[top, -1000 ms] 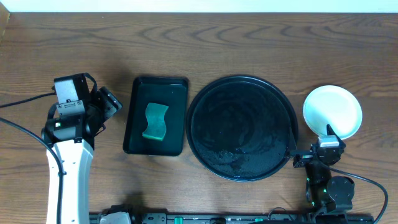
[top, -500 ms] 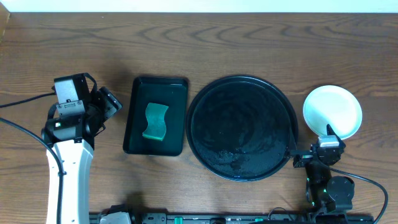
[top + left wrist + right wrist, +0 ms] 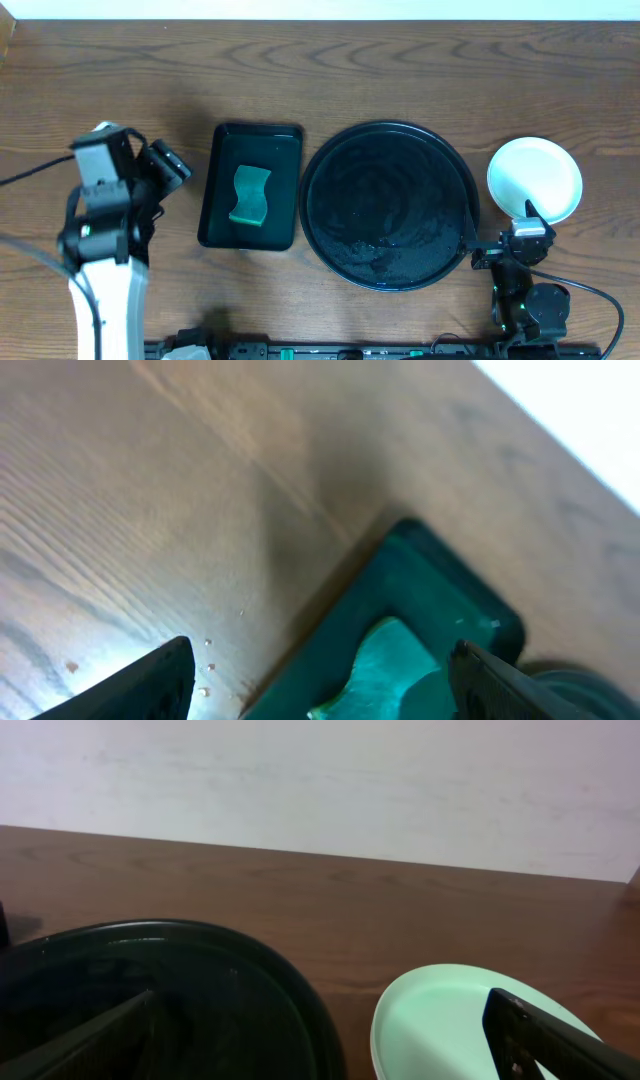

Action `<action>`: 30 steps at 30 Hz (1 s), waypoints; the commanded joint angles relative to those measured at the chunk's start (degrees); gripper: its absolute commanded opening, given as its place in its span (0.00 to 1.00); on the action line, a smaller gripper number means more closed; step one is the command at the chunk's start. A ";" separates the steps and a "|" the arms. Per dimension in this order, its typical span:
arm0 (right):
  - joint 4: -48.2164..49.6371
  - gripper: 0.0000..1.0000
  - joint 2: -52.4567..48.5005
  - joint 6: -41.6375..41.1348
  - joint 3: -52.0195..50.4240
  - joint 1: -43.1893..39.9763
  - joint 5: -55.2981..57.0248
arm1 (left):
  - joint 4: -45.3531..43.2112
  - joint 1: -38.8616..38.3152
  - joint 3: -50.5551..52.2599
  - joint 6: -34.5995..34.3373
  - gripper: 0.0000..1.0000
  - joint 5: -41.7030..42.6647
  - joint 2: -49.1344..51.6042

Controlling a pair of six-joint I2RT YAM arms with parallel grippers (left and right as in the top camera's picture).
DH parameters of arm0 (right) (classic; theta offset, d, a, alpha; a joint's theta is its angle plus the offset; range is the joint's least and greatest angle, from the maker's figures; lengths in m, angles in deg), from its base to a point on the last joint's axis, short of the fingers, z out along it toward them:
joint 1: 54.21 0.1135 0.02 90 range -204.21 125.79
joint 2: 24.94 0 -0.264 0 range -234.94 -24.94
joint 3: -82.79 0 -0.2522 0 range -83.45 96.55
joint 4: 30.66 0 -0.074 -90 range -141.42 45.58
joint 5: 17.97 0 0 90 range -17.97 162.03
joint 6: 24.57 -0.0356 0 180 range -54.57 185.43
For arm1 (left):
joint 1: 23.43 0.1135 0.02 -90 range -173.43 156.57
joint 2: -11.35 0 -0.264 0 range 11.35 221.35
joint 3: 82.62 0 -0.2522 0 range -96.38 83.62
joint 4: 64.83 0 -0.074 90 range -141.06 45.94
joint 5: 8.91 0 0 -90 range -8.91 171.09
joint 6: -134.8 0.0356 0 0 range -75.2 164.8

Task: Clean dirty plates on tray and stack at the side

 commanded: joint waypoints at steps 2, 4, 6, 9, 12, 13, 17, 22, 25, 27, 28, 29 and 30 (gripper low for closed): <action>-0.24 0.99 0.42 0.68 -0.04 -0.02 0.55 | 0.15 0.22 -1.14 -0.11 0.81 -0.31 -7.28; -0.26 0.99 0.42 0.68 -0.04 -0.02 0.55 | 0.15 0.22 -1.14 -0.11 0.81 -0.31 -10.19; -0.24 0.99 0.42 0.68 -0.07 -0.02 0.55 | 0.15 0.22 -1.14 -0.09 0.81 -0.31 -13.27; -0.26 0.99 0.42 0.68 -0.04 -0.02 0.55 | 0.15 0.22 -1.14 -0.11 0.81 -0.31 -17.16; -0.24 0.99 0.42 0.70 -0.04 -0.02 0.55 | 0.15 0.22 -1.14 -0.11 0.81 -0.31 -20.39; -0.26 0.99 0.42 0.68 -0.04 -0.02 0.55 | 0.15 0.22 -1.14 -0.09 0.81 -0.31 -21.31; -0.24 0.99 0.42 0.68 -0.04 -0.02 0.55 | 0.15 0.22 -1.14 -0.11 0.81 -0.31 -24.63; -0.26 0.99 0.42 0.68 -0.04 -0.02 0.55 | 0.17 0.22 -1.11 -0.09 0.81 -0.31 -28.72; -0.26 0.99 0.42 0.68 -0.04 -0.02 0.55 | 0.17 0.22 -1.11 -0.11 0.81 -0.31 -30.84; -0.24 0.99 0.42 0.68 -0.07 -0.02 0.55 | 0.17 0.22 -1.11 -0.11 0.81 -0.31 -32.26; -0.26 0.99 0.42 0.70 -0.04 -0.02 0.55 | 0.17 0.22 -1.07 -0.11 0.81 -0.31 -32.87; -0.26 0.99 0.42 0.68 -0.04 -0.02 0.55 | 0.17 0.22 -0.98 -0.11 0.81 -0.31 -33.53; -0.26 0.99 0.42 0.68 -0.07 -0.02 0.55 | 0.17 0.22 -0.79 -0.09 0.81 -0.31 -34.10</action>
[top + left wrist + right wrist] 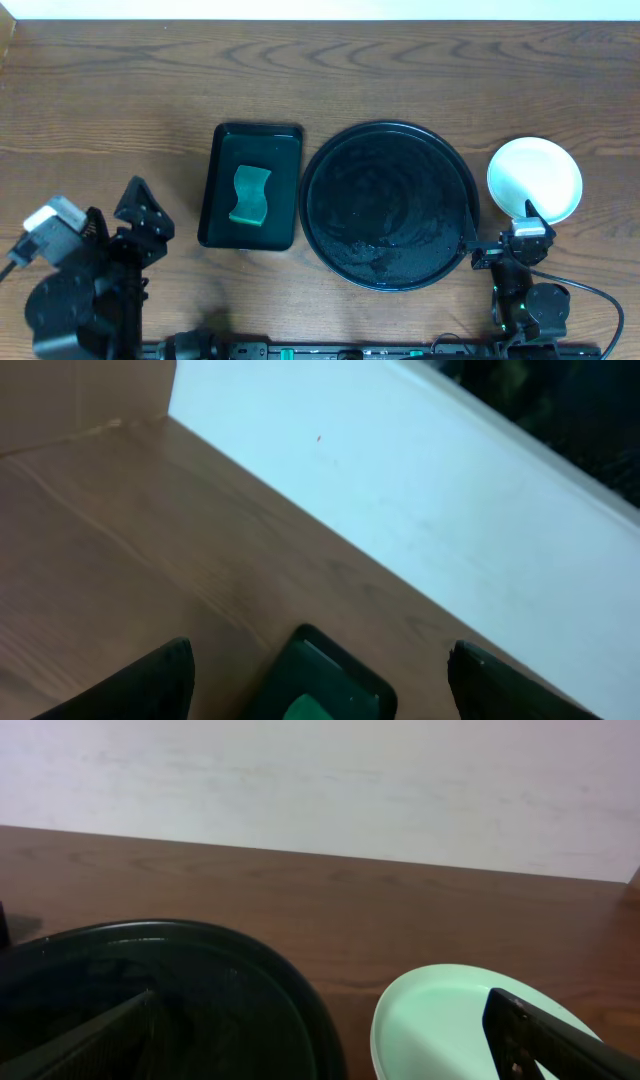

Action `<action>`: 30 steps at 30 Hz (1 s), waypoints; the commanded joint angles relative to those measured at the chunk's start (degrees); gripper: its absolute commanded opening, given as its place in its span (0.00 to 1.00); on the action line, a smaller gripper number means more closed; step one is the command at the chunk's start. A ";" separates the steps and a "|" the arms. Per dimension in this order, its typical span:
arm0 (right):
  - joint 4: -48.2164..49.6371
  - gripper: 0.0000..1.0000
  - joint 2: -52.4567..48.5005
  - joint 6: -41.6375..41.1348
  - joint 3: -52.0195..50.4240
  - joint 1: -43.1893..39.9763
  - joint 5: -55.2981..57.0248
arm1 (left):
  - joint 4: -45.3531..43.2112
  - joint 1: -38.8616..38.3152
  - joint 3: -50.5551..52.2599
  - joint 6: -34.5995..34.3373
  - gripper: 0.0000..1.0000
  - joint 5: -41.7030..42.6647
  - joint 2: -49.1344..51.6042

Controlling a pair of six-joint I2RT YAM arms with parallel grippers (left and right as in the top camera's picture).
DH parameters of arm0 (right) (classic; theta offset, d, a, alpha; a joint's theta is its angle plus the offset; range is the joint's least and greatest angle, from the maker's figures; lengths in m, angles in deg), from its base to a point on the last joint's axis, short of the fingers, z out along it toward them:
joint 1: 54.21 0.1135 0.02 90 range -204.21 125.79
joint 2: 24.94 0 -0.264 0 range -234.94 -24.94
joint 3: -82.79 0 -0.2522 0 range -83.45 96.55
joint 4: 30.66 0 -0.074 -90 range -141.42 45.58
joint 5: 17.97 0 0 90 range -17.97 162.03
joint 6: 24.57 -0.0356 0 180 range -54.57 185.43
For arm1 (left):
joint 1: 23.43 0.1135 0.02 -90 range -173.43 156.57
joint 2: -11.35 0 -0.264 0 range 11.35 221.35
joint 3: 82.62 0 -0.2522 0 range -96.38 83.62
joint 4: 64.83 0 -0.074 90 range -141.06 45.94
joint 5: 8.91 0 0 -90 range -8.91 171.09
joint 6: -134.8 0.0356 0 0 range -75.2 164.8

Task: Clean dirty plates on tray and stack at the side

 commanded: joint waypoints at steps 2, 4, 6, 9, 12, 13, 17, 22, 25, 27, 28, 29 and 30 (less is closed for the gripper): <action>-0.24 0.99 0.42 0.68 -0.04 -0.02 0.55 | 0.07 0.24 -0.22 -0.11 0.81 -0.31 -2.97; -0.26 0.99 0.42 0.68 -0.07 -0.02 0.55 | 0.04 0.24 0.66 -0.11 0.81 -0.31 -4.35; -0.26 0.99 0.42 0.68 -0.07 -0.02 0.55 | 0.07 0.24 1.88 -0.11 0.81 -0.31 -6.05; -0.24 0.99 0.42 0.68 -0.04 -0.02 0.55 | 0.09 0.24 4.74 -0.09 0.81 -0.31 -8.92; -0.24 0.99 0.42 0.68 -0.07 -0.02 0.55 | 1.18 0.24 8.00 -0.09 0.81 -0.31 -11.74; -0.26 0.99 0.42 0.68 -0.04 -0.02 0.55 | 2.08 0.24 9.27 -0.09 0.81 -0.33 -12.83; -0.24 0.99 0.42 0.68 -0.04 -0.02 0.55 | 3.65 0.24 14.05 -0.09 0.81 -0.31 -16.46; -0.26 0.99 0.42 0.70 -0.04 -0.02 0.55 | 3.65 -0.07 19.74 -0.11 0.81 -0.31 -20.04; -0.26 0.99 0.42 0.68 -0.04 -0.02 0.55 | 3.63 -1.09 22.21 -0.11 0.81 -0.33 -21.97; -0.24 0.99 0.42 0.68 -0.04 -0.02 0.55 | 3.58 -1.92 23.69 -0.11 0.81 -0.33 -23.43; -0.26 0.99 0.42 0.68 -0.04 -0.02 0.55 | 3.61 -2.36 24.30 -0.13 0.81 -0.31 -24.02; -0.26 0.99 0.42 0.68 -0.04 -0.02 0.55 | 3.63 -2.91 24.90 -0.11 0.81 -0.31 -24.72; -0.24 0.99 0.42 0.68 -0.04 -0.02 0.55 | 3.63 -3.39 25.35 -0.11 0.81 -0.31 -25.40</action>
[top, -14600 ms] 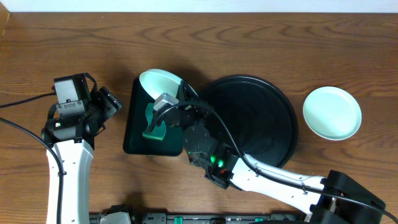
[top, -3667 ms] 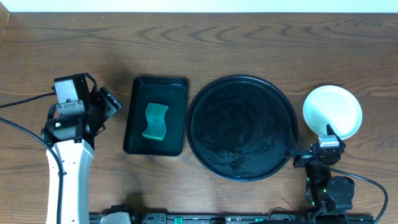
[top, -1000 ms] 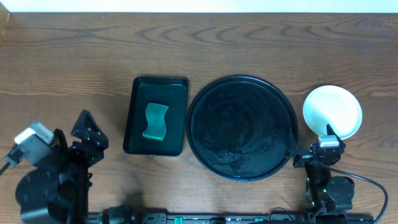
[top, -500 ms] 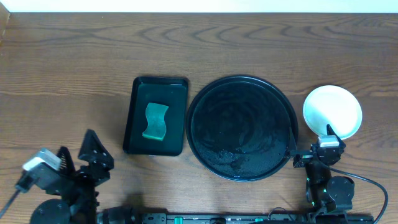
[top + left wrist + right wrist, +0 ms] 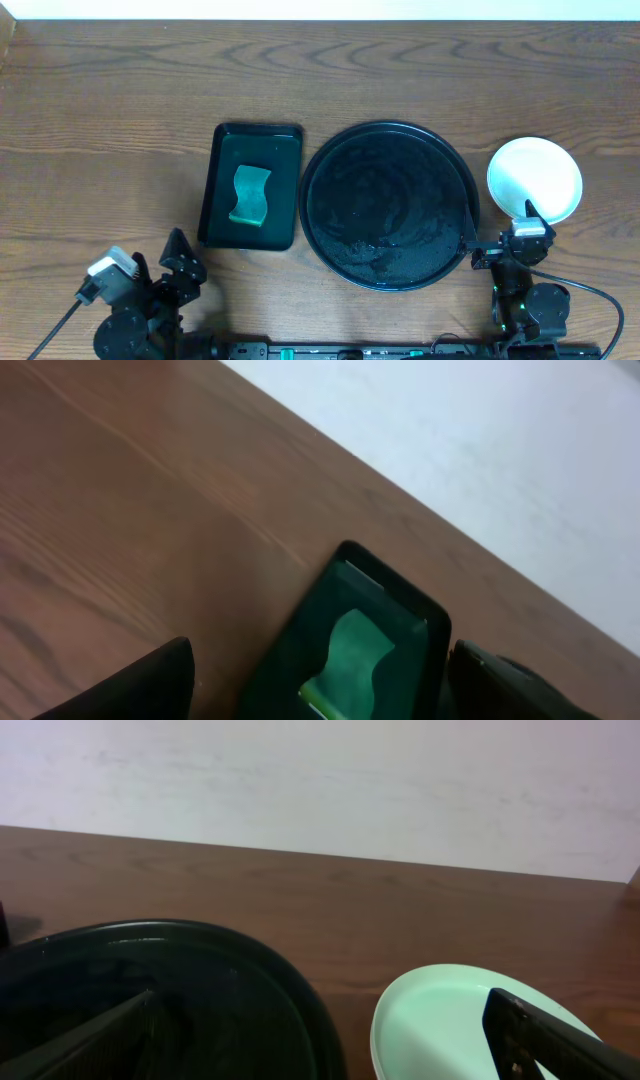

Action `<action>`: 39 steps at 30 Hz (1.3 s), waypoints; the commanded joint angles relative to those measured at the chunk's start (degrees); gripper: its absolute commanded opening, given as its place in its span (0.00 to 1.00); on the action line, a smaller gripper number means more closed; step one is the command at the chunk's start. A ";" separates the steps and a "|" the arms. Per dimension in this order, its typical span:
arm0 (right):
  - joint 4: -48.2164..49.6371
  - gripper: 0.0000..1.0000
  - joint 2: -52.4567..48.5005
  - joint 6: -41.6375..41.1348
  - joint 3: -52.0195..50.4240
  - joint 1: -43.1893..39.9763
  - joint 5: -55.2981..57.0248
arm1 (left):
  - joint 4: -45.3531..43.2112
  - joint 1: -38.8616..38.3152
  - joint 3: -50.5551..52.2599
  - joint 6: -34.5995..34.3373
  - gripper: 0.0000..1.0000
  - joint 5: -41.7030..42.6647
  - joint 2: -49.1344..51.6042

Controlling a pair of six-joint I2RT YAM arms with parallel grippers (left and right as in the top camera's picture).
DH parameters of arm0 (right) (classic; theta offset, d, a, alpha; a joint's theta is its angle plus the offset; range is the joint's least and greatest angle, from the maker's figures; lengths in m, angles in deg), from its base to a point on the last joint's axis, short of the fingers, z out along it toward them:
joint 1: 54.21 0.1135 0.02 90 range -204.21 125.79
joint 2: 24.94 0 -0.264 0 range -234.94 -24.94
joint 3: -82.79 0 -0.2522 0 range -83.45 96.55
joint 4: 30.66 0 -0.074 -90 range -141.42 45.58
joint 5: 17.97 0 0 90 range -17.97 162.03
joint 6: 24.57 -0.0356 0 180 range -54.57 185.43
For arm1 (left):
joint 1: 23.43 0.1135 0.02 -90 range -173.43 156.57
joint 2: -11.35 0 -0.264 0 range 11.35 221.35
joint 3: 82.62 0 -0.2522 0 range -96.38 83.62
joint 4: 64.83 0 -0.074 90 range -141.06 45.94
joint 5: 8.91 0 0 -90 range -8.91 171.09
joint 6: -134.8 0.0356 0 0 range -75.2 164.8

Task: Clean dirty plates on tray and stack at the side

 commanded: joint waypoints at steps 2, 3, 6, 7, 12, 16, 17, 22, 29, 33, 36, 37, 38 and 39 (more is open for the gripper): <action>-0.26 0.99 0.42 0.68 -0.07 -0.02 0.55 | -0.28 -1.86 1.68 -0.11 0.81 -0.31 -2.75; -0.26 0.99 0.42 0.70 -0.04 -0.02 0.55 | -0.26 -2.19 1.92 -0.09 0.81 -0.33 -3.34; -0.24 0.99 0.42 0.70 -0.04 -0.02 0.55 | -0.28 -2.45 2.10 -0.09 0.81 -0.35 -3.37; -0.26 0.99 0.42 0.68 -0.07 -0.02 0.55 | -0.28 -2.49 2.16 -0.09 0.81 -0.35 -3.37; -0.26 0.99 0.42 0.68 -0.07 -0.02 0.55 | -5.68 -4.00 2.21 -0.35 0.81 -0.31 -3.37; -0.26 0.99 0.42 0.68 -0.04 -0.02 0.55 | -16.24 -5.86 2.25 -0.33 0.81 -0.28 -3.37; -0.24 0.99 0.42 0.68 -0.04 -0.02 0.55 | -19.56 -6.43 2.32 -0.35 0.81 -0.26 -3.37; -0.26 0.99 0.42 0.68 -0.07 -0.02 0.55 | -35.10 -8.57 4.76 -1.92 0.81 -0.09 -3.37; -0.26 0.99 0.42 0.68 -0.07 -0.02 0.55 | -53.20 -8.66 12.28 -9.49 0.81 -0.07 -3.37; -0.24 0.99 0.42 0.68 -0.07 -0.02 0.55 | -59.14 -8.66 16.48 -12.66 0.81 -0.07 -3.37; -0.24 0.99 0.42 0.68 -0.04 -0.02 0.55 | -62.49 -8.72 19.98 -13.90 0.81 -0.07 -3.37; -0.26 0.99 0.42 0.68 -0.04 -0.02 0.55 | -63.60 -8.83 21.07 -14.29 0.81 -0.09 -3.37; -0.24 0.99 0.42 0.68 -0.04 -0.02 0.55 | -64.78 -8.90 22.14 -14.29 0.81 -0.07 -3.37; -0.26 0.99 0.42 0.70 -0.04 -0.02 0.55 | -66.20 -9.03 23.30 -14.27 0.81 -0.09 -3.39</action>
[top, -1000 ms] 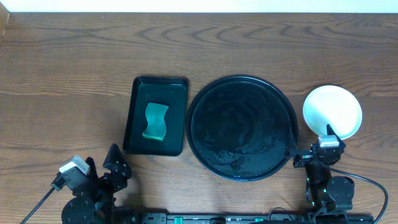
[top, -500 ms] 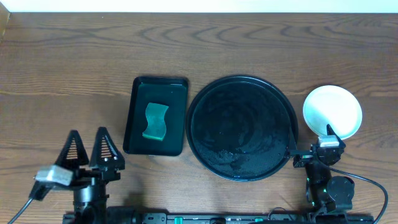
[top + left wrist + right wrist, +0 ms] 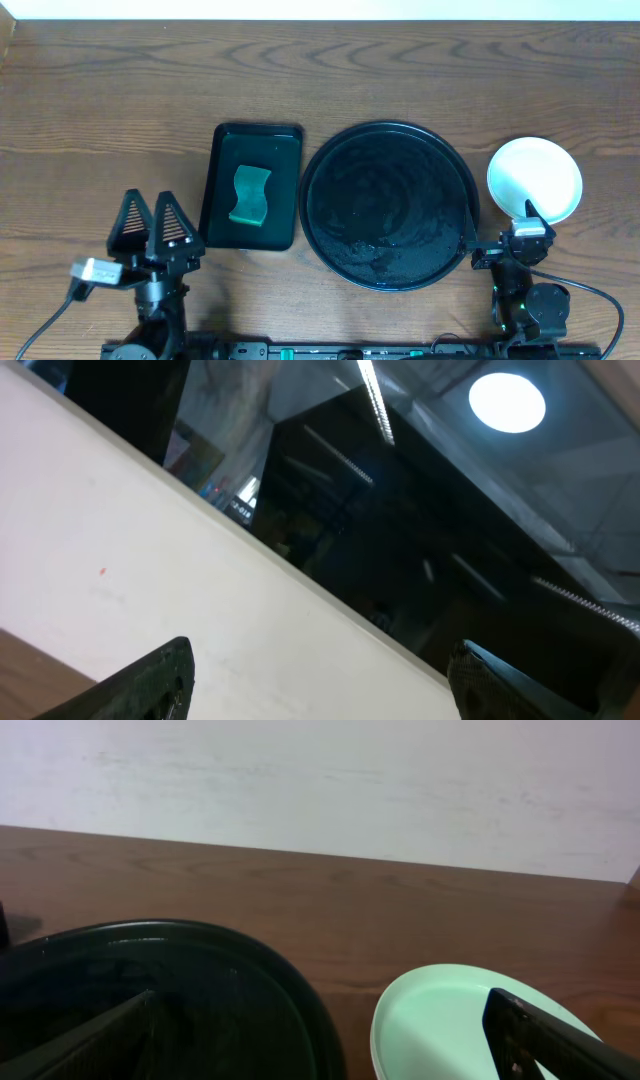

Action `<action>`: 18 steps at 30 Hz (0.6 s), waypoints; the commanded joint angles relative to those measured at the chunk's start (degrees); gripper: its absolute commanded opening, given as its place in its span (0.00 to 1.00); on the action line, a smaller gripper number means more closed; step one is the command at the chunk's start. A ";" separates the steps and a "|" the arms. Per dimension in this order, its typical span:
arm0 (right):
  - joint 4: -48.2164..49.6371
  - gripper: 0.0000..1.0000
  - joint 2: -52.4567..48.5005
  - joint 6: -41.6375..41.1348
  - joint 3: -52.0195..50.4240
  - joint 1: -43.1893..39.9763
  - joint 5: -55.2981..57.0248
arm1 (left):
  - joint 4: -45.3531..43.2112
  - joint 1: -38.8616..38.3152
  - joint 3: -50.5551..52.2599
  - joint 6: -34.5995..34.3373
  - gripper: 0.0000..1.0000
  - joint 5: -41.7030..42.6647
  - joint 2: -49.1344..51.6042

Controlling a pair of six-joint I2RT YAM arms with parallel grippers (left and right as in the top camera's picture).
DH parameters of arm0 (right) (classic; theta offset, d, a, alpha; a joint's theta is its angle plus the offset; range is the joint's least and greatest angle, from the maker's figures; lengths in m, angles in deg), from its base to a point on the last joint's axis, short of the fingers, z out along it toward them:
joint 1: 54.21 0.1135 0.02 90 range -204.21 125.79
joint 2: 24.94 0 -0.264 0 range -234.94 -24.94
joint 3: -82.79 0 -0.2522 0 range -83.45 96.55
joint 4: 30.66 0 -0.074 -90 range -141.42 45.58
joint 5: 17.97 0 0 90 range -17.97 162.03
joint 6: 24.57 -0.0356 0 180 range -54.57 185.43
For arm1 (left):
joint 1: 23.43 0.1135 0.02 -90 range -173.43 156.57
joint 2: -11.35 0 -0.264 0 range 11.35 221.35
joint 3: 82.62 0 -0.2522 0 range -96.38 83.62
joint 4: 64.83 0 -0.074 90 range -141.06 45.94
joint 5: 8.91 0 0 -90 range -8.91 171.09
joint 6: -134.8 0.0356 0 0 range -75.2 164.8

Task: Clean dirty plates on tray and stack at the side

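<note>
A round black tray (image 3: 390, 205) lies mid-table, wet inside, with no plate on it. One white plate (image 3: 534, 180) sits on the wood just right of it, seen pale green in the right wrist view (image 3: 450, 1020). My right gripper (image 3: 498, 222) rests at the front right, open, one finger over the tray's rim and one over the plate (image 3: 320, 1050). My left gripper (image 3: 151, 228) stands open at the front left, holding nothing. Its camera (image 3: 320, 685) sees only wall and ceiling.
A dark green rectangular dish (image 3: 222, 190) left of the tray holds a green sponge (image 3: 249, 195). Bare wooden table surrounds them. A white wall runs along the far edge (image 3: 320, 790). Cables trail at the front corners.
My left gripper was low at the front left, its camera on the sponge dish. Now its fingers stand by the dish's front corner and the camera looks at wall and ceiling. The right arm has not moved.
My left arm stood left of the sponge dish, open. Then it was nearer the front left corner, then lower still at the front edge, and now it is folded there with fingers spread. The right gripper, plate, tray and sponge stayed put throughout.
</note>
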 commanded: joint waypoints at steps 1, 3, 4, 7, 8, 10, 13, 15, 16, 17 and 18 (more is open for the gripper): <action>-0.24 0.99 0.42 0.68 -0.07 -0.02 0.55 | -3.41 -0.63 3.19 -1.84 0.81 -0.07 -0.48; -0.24 0.99 0.42 0.68 -0.07 -0.02 0.55 | -6.03 -0.76 5.25 -1.84 0.81 -0.09 -0.48; -0.26 0.99 0.42 0.68 -0.04 -0.02 0.55 | -7.08 -0.76 6.10 -1.84 0.81 -0.09 -0.46; -0.24 0.99 0.42 0.68 -0.07 -0.02 0.55 | -8.72 -0.76 8.17 -1.84 0.81 -0.09 -0.48; -0.26 0.99 0.42 0.68 -0.07 -0.02 0.55 | -8.79 -0.76 8.63 -1.81 0.81 -0.09 -0.48; -0.24 0.99 0.42 0.68 -0.04 -0.02 0.55 | -8.76 -0.76 9.40 -1.79 0.81 -0.11 -0.48; -0.24 0.99 0.42 0.68 -0.07 -0.02 0.55 | -8.74 -0.76 10.23 -1.77 0.81 -0.15 -0.48; -0.26 0.99 0.42 0.70 -0.04 -0.02 0.55 | -8.76 -0.76 11.06 -1.75 0.81 -0.20 -0.48; -0.24 0.99 0.42 0.68 -0.04 -0.02 0.55 | -8.74 -0.76 11.58 -1.75 0.81 -0.28 -0.48; -0.24 0.99 0.42 0.68 -0.04 -0.02 0.55 | -8.76 -0.76 12.22 -1.77 0.81 -0.33 -0.48; -0.26 0.99 0.42 0.68 -0.04 -0.02 0.55 | -8.76 -0.76 12.85 -1.77 0.81 -0.33 -0.48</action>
